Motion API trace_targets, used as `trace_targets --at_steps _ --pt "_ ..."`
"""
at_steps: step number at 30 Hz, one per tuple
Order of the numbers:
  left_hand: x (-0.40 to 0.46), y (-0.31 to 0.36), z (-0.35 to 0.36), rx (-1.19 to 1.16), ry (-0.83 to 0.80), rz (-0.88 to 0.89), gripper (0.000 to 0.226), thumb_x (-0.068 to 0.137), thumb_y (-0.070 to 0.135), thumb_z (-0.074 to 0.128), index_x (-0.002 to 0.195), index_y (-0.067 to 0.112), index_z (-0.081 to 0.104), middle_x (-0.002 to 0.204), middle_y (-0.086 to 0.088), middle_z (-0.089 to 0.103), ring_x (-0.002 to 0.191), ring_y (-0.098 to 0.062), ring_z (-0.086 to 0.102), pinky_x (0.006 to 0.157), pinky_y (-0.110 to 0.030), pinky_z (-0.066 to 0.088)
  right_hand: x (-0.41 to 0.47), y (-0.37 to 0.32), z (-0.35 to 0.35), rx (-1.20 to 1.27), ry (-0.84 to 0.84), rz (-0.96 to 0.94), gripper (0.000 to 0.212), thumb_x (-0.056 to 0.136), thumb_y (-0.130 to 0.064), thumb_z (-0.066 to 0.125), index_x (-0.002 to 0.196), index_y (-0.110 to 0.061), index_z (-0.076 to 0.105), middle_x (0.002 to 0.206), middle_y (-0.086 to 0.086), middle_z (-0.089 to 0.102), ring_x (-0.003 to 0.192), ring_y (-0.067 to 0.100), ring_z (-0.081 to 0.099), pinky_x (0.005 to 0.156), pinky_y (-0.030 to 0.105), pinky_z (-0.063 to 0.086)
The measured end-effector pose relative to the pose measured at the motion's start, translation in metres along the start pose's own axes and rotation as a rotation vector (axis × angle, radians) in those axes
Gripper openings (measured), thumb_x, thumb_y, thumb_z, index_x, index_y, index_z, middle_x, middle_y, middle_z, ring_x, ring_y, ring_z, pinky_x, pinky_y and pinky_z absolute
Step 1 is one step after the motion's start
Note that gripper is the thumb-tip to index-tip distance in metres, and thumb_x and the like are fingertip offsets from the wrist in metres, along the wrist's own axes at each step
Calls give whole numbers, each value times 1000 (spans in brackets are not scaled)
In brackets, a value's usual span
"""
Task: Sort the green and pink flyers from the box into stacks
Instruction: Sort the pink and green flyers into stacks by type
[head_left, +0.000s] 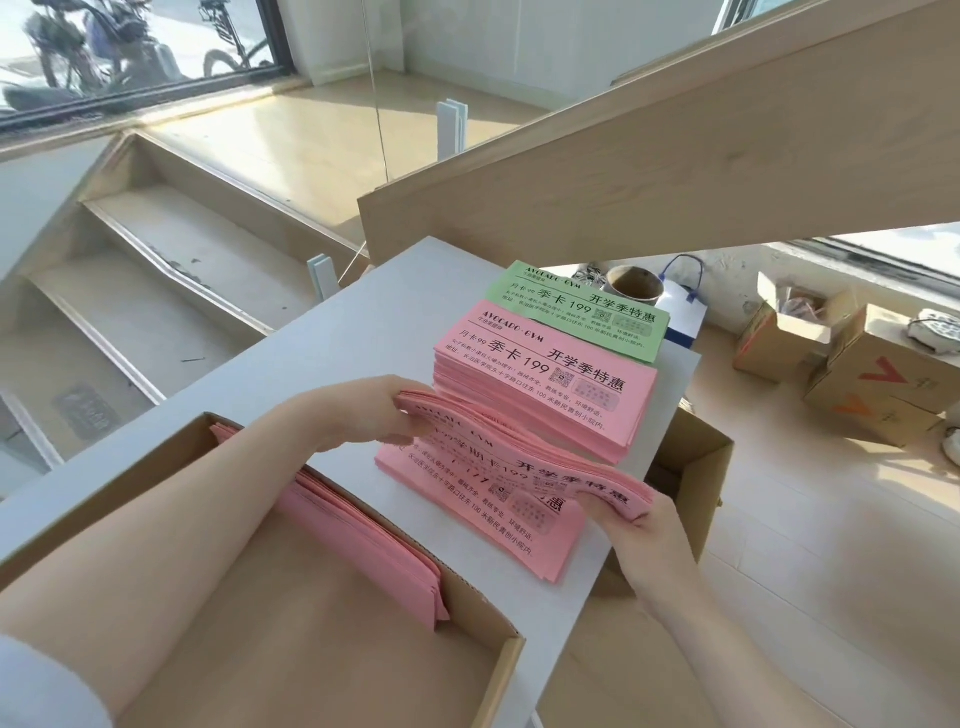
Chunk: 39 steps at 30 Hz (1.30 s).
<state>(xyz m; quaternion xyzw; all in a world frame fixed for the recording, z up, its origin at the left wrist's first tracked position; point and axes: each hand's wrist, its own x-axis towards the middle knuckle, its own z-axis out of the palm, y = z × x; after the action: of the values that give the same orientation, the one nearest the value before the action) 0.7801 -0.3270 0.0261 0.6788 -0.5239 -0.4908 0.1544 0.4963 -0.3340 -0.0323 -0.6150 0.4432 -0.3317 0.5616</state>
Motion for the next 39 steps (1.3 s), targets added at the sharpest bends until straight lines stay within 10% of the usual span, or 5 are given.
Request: trace_targets --at_steps 5,14,26,35,39 --pt "0 -4 -3 162 -11 -60 31 91 10 55 120 20 61 118 7 64 112 -12 54 92 -23 35 -1 1 5 25 -14 90 27 88 -7 60 100 -31 66 95 -22 71 94 -4 64 77 15 49" --pt "8 -2 0 -33 198 -123 13 91 18 58 100 9 61 96 -4 67 84 -18 65 78 -25 54 -5 -13 12 342 -30 317 21 90 -13 55 107 -21 65 102 -5 73 95 13 69 81 34 55" --pt "21 -11 8 526 249 -174 33 92 24 53 121 9 52 118 -7 59 101 -23 55 74 -27 39 1 8 14 -255 12 221 28 84 -21 68 105 -28 51 106 -13 66 99 8 64 75 23 54" --pt "17 -14 15 708 13 -292 76 69 46 76 126 9 42 124 -2 52 106 -20 52 87 -28 43 -23 14 25 -740 60 134 120 52 -68 74 142 -28 6 136 -3 39 120 18 46 95 34 46" --pt "17 -10 22 796 -1 -284 65 71 40 76 118 9 44 103 0 47 90 -18 48 75 -25 40 -26 12 36 -998 -2 115 109 60 -70 67 138 -20 10 141 2 29 116 22 40 95 30 40"
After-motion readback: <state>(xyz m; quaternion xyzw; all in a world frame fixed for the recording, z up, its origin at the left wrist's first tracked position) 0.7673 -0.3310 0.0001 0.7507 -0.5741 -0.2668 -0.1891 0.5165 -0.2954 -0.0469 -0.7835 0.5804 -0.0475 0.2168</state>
